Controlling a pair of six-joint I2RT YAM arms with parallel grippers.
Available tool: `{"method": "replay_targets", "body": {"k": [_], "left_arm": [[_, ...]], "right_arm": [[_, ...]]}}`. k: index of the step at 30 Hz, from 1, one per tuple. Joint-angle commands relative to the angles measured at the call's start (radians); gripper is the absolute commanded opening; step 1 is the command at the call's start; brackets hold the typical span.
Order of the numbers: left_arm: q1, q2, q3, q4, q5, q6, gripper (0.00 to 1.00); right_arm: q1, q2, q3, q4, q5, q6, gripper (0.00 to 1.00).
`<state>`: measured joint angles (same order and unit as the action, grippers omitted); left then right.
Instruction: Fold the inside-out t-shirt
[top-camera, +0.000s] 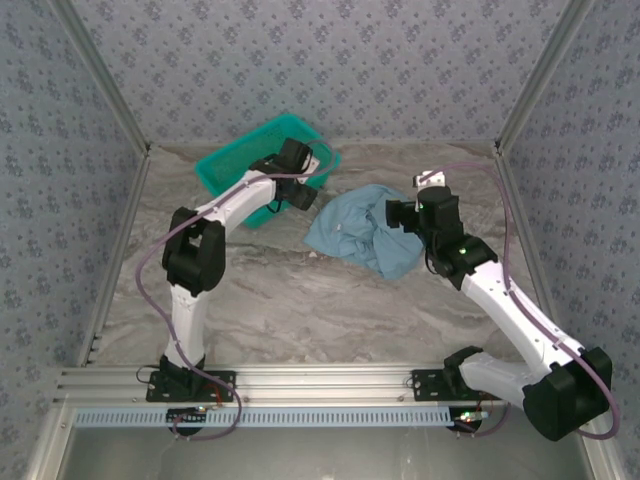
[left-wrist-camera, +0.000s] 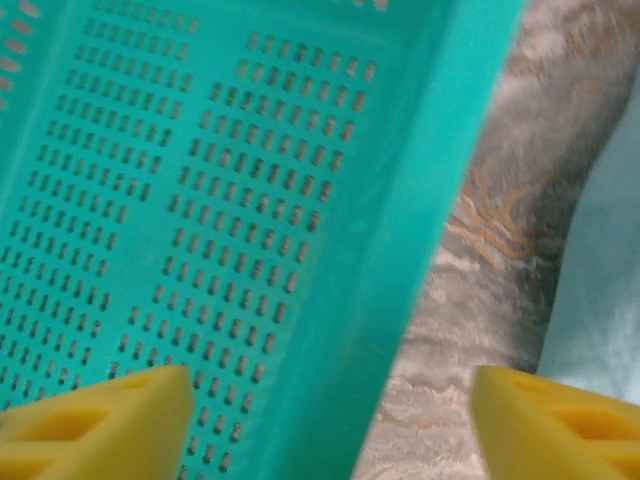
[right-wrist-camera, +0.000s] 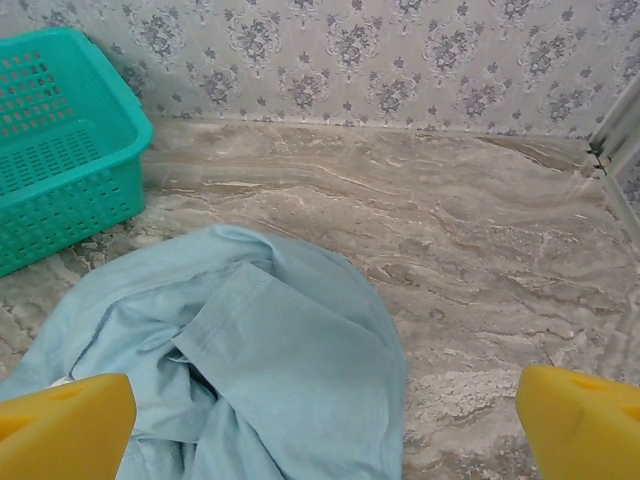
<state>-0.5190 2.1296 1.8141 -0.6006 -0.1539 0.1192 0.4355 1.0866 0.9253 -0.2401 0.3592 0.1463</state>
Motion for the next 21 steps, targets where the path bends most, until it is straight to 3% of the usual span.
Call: {"method": "replay_targets", "body": {"k": [1, 7, 11, 15, 21], "left_arm": [[0.008, 0.012, 0.050, -0.071, 0.011, -0.010, 0.55], [0.036, -0.027, -0.017, -0.072, -0.062, -0.072, 0.30], [0.056, -0.128, -0.174, -0.039, -0.105, -0.111, 0.25], [0.143, -0.230, -0.323, 0.021, -0.145, -0.136, 0.21], [0.300, -0.202, -0.269, 0.018, -0.203, -0.075, 0.16]], "right_arm": [[0.006, -0.002, -0.016, 0.030, -0.015, 0.022, 1.00], [0.006, 0.001, -0.029, 0.043, -0.029, 0.024, 1.00], [0.006, 0.003, -0.038, 0.056, -0.041, 0.027, 1.00], [0.006, 0.024, -0.034, 0.072, -0.066, 0.027, 1.00], [0.012, 0.068, -0.022, 0.096, -0.107, 0.042, 1.00]]}}
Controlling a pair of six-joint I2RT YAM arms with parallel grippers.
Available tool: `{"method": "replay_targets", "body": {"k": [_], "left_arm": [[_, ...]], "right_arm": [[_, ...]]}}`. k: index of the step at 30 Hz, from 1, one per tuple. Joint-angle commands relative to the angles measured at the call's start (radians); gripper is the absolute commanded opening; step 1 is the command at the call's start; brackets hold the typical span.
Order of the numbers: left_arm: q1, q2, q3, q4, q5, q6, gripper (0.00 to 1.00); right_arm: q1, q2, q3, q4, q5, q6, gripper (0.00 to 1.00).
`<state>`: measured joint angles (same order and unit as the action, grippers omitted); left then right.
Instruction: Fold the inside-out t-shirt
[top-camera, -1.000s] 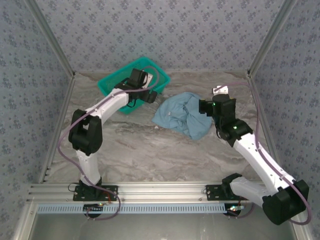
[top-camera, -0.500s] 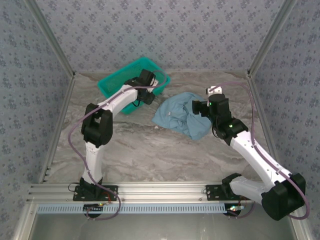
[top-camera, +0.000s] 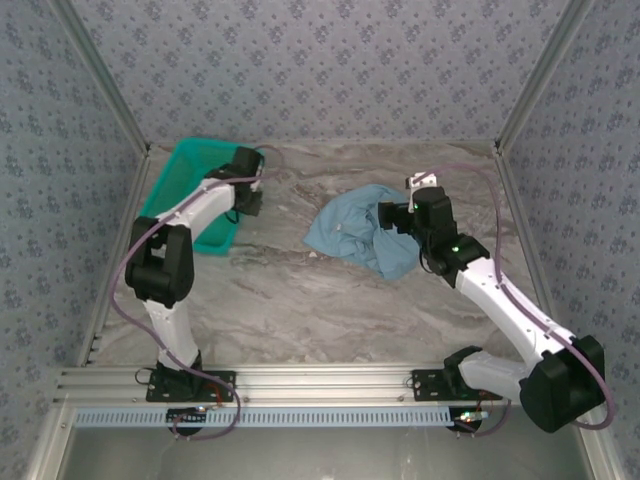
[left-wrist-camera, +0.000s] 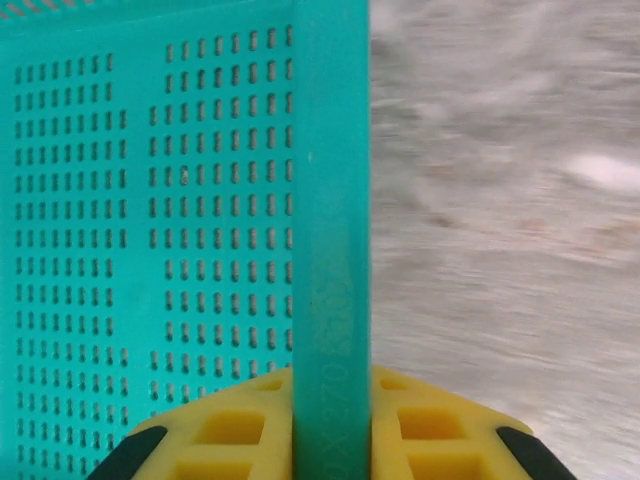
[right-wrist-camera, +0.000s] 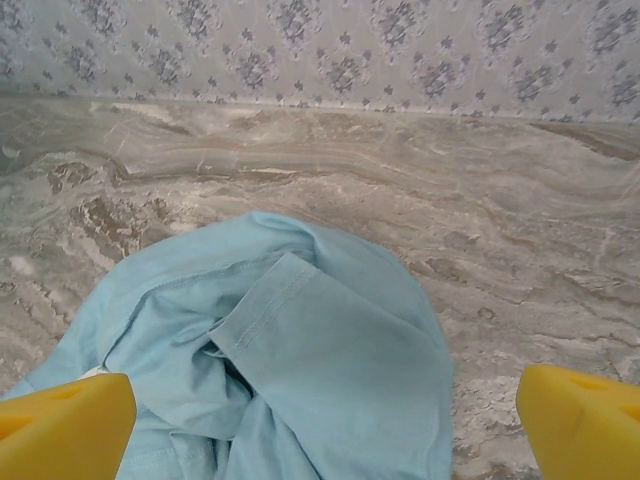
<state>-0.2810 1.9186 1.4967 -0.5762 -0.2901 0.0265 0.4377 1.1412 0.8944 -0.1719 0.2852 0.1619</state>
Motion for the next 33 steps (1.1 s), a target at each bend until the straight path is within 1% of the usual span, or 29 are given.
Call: {"method": "replay_targets", "body": {"k": [1, 6, 9, 11, 12, 14, 15, 17, 18, 19, 21, 22, 23, 24, 26, 28, 31, 33], "left_arm": [[0.087, 0.025, 0.079, -0.009, -0.070, 0.030, 0.16], [0.184, 0.133, 0.243, -0.032, -0.065, 0.077, 0.16], [0.224, 0.204, 0.348, -0.040, -0.024, 0.078, 0.18], [0.231, 0.246, 0.420, -0.054, -0.015, 0.090, 0.27], [0.230, 0.264, 0.447, -0.069, -0.017, 0.088, 0.32], [0.223, 0.278, 0.527, -0.133, 0.014, 0.057, 0.50], [0.215, 0.263, 0.529, -0.147, 0.024, 0.037, 0.55], [0.187, 0.185, 0.480, -0.136, 0.066, -0.008, 0.64], [0.170, 0.136, 0.431, -0.113, 0.089, -0.036, 0.67], [0.146, 0.068, 0.358, -0.064, 0.136, -0.071, 0.69], [0.095, -0.059, 0.192, 0.048, 0.263, -0.145, 0.73], [0.059, -0.122, 0.094, 0.129, 0.335, -0.185, 0.74], [0.021, -0.170, -0.007, 0.217, 0.407, -0.216, 0.75], [-0.018, -0.197, -0.083, 0.284, 0.454, -0.240, 0.76], [-0.091, -0.208, -0.201, 0.388, 0.518, -0.289, 0.76], [-0.155, -0.180, -0.259, 0.417, 0.528, -0.309, 0.77], [-0.223, -0.106, -0.296, 0.422, 0.517, -0.306, 0.76], [-0.250, -0.046, -0.290, 0.422, 0.525, -0.303, 0.76]], "right_arm": [[0.011, 0.018, 0.009, 0.029, -0.033, 0.030, 1.00], [0.012, 0.050, 0.018, 0.006, -0.039, 0.036, 1.00], [0.004, 0.102, 0.033, -0.024, -0.073, 0.031, 1.00], [0.000, 0.147, 0.051, -0.048, -0.090, 0.030, 1.00], [0.001, 0.176, 0.061, -0.074, -0.087, 0.034, 1.00], [-0.004, 0.219, 0.073, -0.124, -0.063, 0.051, 1.00], [-0.011, 0.228, 0.074, -0.143, -0.054, 0.056, 0.99], [-0.043, 0.235, 0.063, -0.193, -0.061, 0.078, 0.97], [-0.058, 0.234, 0.055, -0.210, -0.071, 0.092, 0.95], [-0.070, 0.233, 0.039, -0.223, -0.088, 0.100, 0.94], [-0.065, 0.237, 0.016, -0.225, -0.090, 0.110, 0.91], [-0.049, 0.244, 0.010, -0.232, -0.092, 0.114, 0.90], [-0.036, 0.252, 0.009, -0.228, -0.093, 0.114, 0.90], [-0.030, 0.260, 0.009, -0.215, -0.099, 0.114, 0.89], [-0.024, 0.270, 0.021, -0.179, -0.109, 0.120, 0.87], [-0.025, 0.281, 0.032, -0.134, -0.135, 0.126, 0.83], [-0.027, 0.336, 0.061, -0.037, -0.142, 0.118, 0.81], [-0.023, 0.396, 0.089, 0.004, -0.131, 0.116, 0.80]]}}
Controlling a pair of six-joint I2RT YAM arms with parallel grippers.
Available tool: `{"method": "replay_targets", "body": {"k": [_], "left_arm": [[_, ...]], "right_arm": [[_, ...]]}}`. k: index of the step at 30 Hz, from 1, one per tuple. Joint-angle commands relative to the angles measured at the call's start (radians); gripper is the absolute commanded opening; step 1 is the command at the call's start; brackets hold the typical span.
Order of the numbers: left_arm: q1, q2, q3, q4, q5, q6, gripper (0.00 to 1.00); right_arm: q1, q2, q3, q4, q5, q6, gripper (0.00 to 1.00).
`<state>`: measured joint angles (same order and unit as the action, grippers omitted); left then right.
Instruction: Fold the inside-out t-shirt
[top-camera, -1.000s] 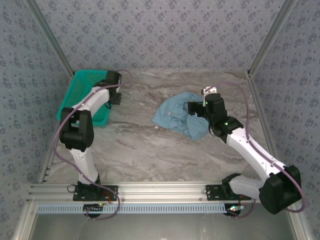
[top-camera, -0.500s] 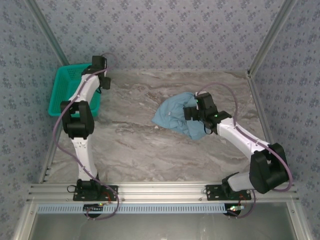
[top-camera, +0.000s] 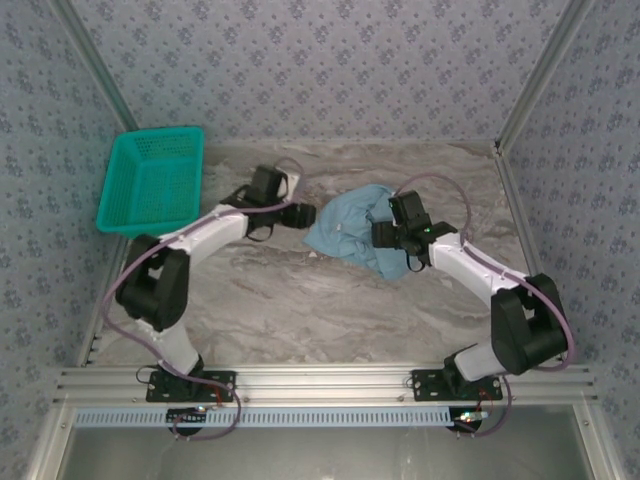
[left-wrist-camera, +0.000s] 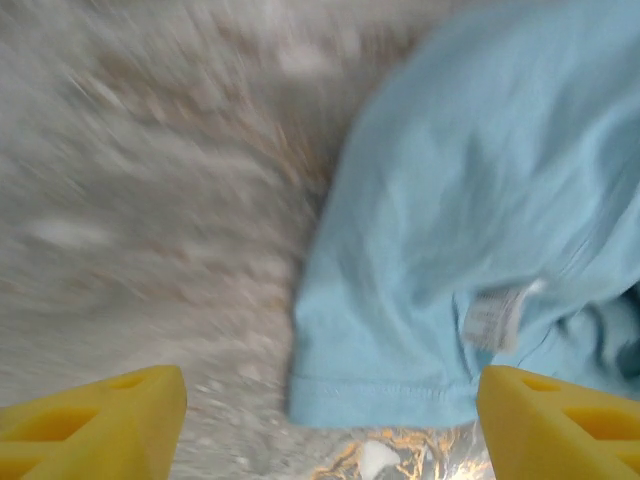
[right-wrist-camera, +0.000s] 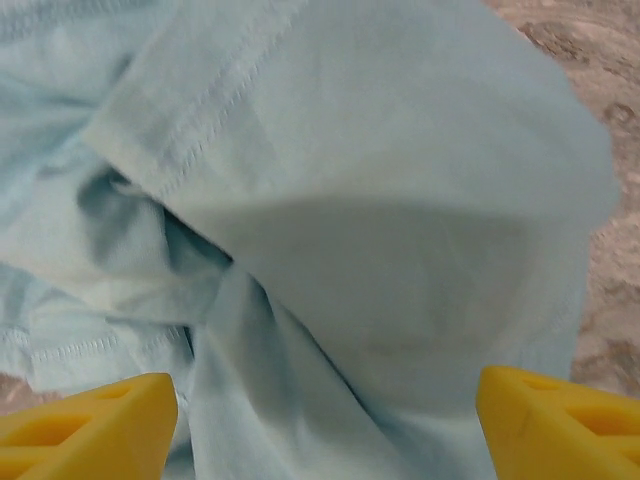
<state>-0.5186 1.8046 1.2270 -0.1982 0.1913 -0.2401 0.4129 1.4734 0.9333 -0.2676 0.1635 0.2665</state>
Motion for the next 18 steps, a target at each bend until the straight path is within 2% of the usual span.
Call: {"method": "replay_targets", "body": {"k": [1, 4, 7, 10, 12, 14, 16, 18], "left_arm": [[-0.025, 0.099, -0.011, 0.049, 0.045, -0.034, 0.76], [-0.052, 0.176, 0.032, 0.043, 0.030, -0.019, 0.71], [-0.055, 0.223, 0.058, 0.027, 0.011, -0.016, 0.59], [-0.052, 0.238, 0.070, 0.005, -0.019, -0.003, 0.37], [-0.043, 0.214, 0.056, 0.030, -0.013, -0.008, 0.23], [-0.029, 0.185, 0.044, 0.062, 0.021, -0.020, 0.11], [-0.011, 0.161, 0.033, 0.094, 0.060, -0.035, 0.02], [0.014, 0.127, 0.017, 0.124, 0.092, -0.057, 0.00]], "right_arm": [[0.004, 0.097, 0.064, 0.113, 0.011, 0.013, 0.78], [-0.002, 0.174, 0.102, 0.147, 0.028, -0.001, 0.68], [-0.003, 0.203, 0.123, 0.183, 0.042, -0.024, 0.48], [-0.016, 0.192, 0.127, 0.186, 0.067, -0.055, 0.19], [-0.025, 0.152, 0.117, 0.173, 0.093, -0.083, 0.06], [-0.044, 0.101, 0.108, 0.152, 0.090, -0.103, 0.03], [-0.064, 0.043, 0.109, 0.120, 0.058, -0.108, 0.01], [-0.090, -0.017, 0.108, 0.096, 0.023, -0.111, 0.00]]}}
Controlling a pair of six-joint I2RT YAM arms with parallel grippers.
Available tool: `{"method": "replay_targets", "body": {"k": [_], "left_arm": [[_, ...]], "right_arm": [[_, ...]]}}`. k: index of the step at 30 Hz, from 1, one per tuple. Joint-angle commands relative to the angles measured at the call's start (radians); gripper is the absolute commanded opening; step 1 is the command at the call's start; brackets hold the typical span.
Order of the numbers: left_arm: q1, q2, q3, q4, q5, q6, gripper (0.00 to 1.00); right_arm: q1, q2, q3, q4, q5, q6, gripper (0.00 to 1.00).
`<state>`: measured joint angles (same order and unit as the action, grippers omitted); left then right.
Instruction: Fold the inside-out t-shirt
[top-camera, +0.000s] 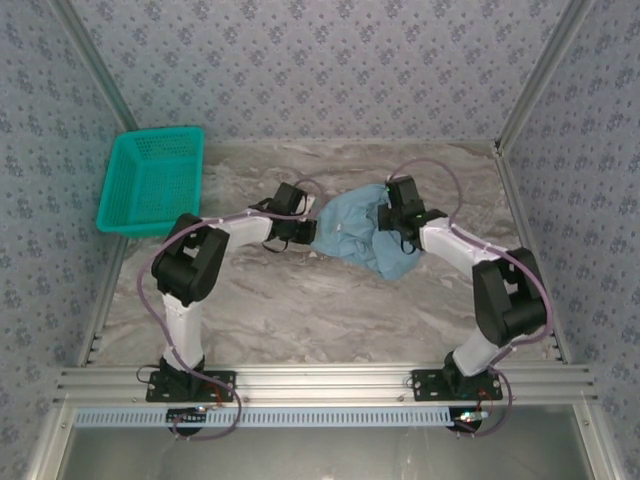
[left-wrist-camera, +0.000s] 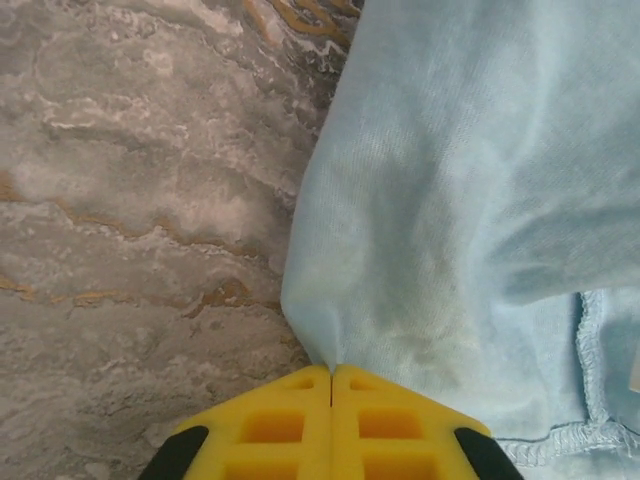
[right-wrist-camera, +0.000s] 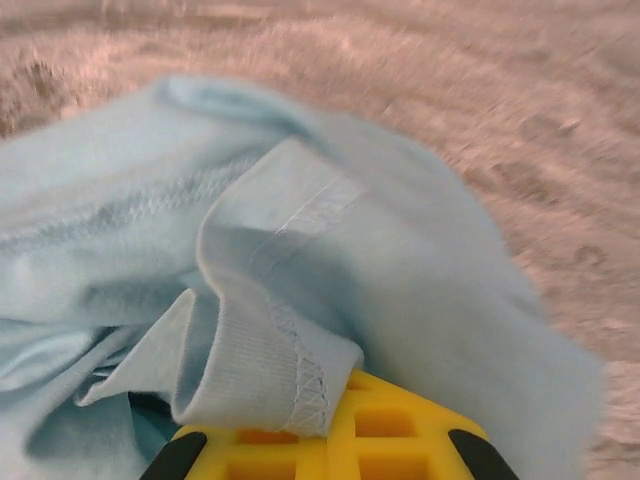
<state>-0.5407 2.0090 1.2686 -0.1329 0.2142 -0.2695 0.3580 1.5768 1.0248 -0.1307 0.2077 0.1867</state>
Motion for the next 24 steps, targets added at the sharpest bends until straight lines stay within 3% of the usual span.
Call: {"method": "replay_targets", "body": {"k": [1, 6, 11, 19, 24], "left_arm": [[0.048, -0.102, -0.037, 0.079, 0.081, -0.042, 0.00], [0.142, -0.304, -0.129, 0.174, 0.125, -0.163, 0.00], [0.230, -0.567, -0.164, 0.179, 0.067, -0.214, 0.00], [0.286, -0.864, -0.113, 0.120, -0.161, -0.121, 0.00], [0.314, -0.940, -0.079, 0.070, -0.182, -0.070, 0.00]], "right_arm": [[-0.045, -0.148, 0.012, -0.042, -0.039, -0.030, 0.00], [-0.119, -0.279, 0.010, -0.043, -0.151, -0.012, 0.00], [-0.196, -0.400, 0.096, -0.041, -0.202, -0.002, 0.00], [-0.237, -0.463, 0.279, -0.027, -0.242, 0.011, 0.00], [-0.237, -0.471, 0.349, -0.046, -0.262, 0.020, 0.00]]}}
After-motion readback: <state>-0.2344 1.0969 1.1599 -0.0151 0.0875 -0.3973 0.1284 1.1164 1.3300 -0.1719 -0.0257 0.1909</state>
